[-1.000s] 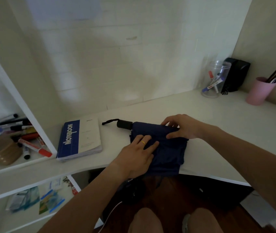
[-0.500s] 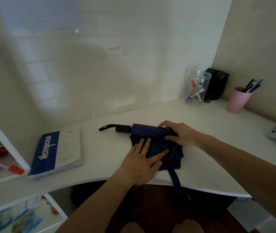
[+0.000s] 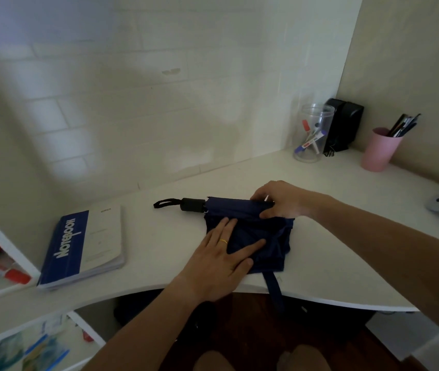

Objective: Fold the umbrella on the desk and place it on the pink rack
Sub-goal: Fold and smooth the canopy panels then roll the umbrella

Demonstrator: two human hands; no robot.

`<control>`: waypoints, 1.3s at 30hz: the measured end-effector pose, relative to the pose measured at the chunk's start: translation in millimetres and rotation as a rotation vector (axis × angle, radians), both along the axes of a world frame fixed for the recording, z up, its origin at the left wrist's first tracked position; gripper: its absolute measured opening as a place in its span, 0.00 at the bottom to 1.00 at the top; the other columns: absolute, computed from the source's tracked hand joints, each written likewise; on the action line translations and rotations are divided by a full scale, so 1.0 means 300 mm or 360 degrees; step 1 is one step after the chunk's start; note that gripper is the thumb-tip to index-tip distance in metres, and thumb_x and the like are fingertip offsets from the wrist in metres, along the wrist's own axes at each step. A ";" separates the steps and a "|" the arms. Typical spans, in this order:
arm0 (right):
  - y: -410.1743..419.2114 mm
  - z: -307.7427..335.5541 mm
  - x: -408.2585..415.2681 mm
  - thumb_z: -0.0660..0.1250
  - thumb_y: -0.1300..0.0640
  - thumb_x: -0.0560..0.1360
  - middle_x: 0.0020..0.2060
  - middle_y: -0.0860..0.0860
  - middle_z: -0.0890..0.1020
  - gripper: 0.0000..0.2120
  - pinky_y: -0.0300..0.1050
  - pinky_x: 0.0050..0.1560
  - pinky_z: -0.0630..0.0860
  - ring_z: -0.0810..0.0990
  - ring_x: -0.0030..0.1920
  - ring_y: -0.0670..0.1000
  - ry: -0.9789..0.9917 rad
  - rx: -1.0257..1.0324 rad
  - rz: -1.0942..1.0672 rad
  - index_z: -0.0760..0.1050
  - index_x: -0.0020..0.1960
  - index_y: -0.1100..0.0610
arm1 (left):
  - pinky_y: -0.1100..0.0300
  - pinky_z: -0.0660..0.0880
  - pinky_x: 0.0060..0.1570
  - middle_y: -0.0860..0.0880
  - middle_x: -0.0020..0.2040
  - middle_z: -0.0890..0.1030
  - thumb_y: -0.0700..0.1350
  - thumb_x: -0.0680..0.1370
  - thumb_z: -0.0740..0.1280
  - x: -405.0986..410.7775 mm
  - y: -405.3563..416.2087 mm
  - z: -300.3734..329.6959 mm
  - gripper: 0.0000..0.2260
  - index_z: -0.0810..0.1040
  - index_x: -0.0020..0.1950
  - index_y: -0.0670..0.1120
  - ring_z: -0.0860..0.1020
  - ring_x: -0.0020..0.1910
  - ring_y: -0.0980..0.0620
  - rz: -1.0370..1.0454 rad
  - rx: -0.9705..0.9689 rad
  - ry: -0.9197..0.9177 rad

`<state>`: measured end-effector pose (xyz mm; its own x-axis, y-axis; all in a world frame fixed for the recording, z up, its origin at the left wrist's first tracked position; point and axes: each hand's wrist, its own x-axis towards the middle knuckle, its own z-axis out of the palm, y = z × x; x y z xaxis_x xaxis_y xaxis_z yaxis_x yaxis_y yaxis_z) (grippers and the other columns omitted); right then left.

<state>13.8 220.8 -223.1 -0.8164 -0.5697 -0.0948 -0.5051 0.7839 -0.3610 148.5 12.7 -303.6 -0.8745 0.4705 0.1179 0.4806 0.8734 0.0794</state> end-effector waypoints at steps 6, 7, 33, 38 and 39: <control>0.019 -0.055 0.062 0.73 0.55 0.72 0.56 0.51 0.78 0.21 0.47 0.56 0.75 0.77 0.54 0.51 0.0402 0.0000 0.0152 0.74 0.64 0.53 | 0.44 0.60 0.76 0.42 0.77 0.63 0.59 0.85 0.45 0.007 -0.005 -0.020 0.23 0.48 0.80 0.66 0.61 0.75 0.41 -0.0053 -0.0044 0.0193; 0.024 -0.072 0.076 0.72 0.56 0.72 0.56 0.51 0.77 0.21 0.48 0.55 0.75 0.77 0.53 0.51 0.0485 -0.0031 0.0198 0.73 0.63 0.53 | 0.45 0.62 0.75 0.42 0.76 0.65 0.58 0.85 0.46 0.011 -0.005 -0.022 0.23 0.50 0.81 0.65 0.63 0.73 0.42 -0.0064 -0.0033 0.0246; 0.068 -0.097 0.159 0.72 0.60 0.75 0.56 0.48 0.84 0.12 0.52 0.61 0.77 0.81 0.57 0.50 0.0028 -0.0489 0.0121 0.79 0.55 0.46 | 0.50 0.76 0.44 0.47 0.49 0.80 0.41 0.68 0.78 -0.129 -0.069 0.135 0.17 0.81 0.55 0.46 0.77 0.46 0.45 -0.0010 0.0110 0.0477; 0.051 -0.089 0.197 0.75 0.61 0.71 0.49 0.44 0.82 0.14 0.42 0.49 0.76 0.79 0.46 0.45 0.0276 -0.0412 0.0182 0.78 0.53 0.47 | 0.56 0.73 0.50 0.50 0.52 0.78 0.50 0.72 0.75 -0.117 -0.062 0.188 0.14 0.80 0.55 0.49 0.75 0.51 0.50 0.0006 0.0230 0.0288; 0.052 -0.099 0.204 0.74 0.60 0.71 0.49 0.45 0.81 0.15 0.42 0.48 0.74 0.78 0.46 0.45 0.0357 -0.0382 0.0218 0.77 0.54 0.48 | 0.56 0.74 0.51 0.51 0.53 0.78 0.53 0.74 0.74 -0.117 -0.062 0.198 0.13 0.80 0.55 0.50 0.75 0.52 0.51 0.0010 0.0246 0.0225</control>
